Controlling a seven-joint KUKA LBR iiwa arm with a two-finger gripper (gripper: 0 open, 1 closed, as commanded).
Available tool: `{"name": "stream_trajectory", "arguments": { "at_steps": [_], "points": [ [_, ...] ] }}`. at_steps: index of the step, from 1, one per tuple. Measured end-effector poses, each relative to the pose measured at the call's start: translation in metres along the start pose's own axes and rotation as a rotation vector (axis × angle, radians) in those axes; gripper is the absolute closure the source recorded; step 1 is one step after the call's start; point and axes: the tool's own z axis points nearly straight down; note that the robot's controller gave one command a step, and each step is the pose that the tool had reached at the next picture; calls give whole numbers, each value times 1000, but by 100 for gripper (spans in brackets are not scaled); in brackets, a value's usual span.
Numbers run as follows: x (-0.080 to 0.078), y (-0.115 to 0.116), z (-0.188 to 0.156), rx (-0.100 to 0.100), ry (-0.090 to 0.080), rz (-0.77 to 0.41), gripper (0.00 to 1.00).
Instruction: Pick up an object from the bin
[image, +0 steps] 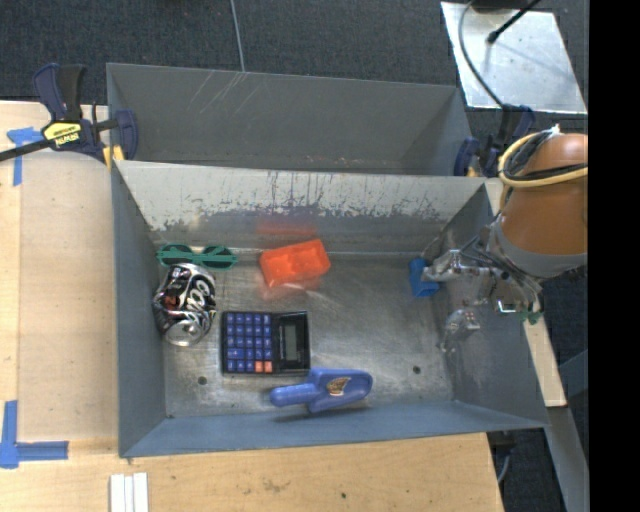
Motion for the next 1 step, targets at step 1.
{"name": "stream_trajectory", "arguments": {
  "at_steps": [1],
  "points": [
    [-2,0,-4,1,-8,-2,0]
  ]
}}
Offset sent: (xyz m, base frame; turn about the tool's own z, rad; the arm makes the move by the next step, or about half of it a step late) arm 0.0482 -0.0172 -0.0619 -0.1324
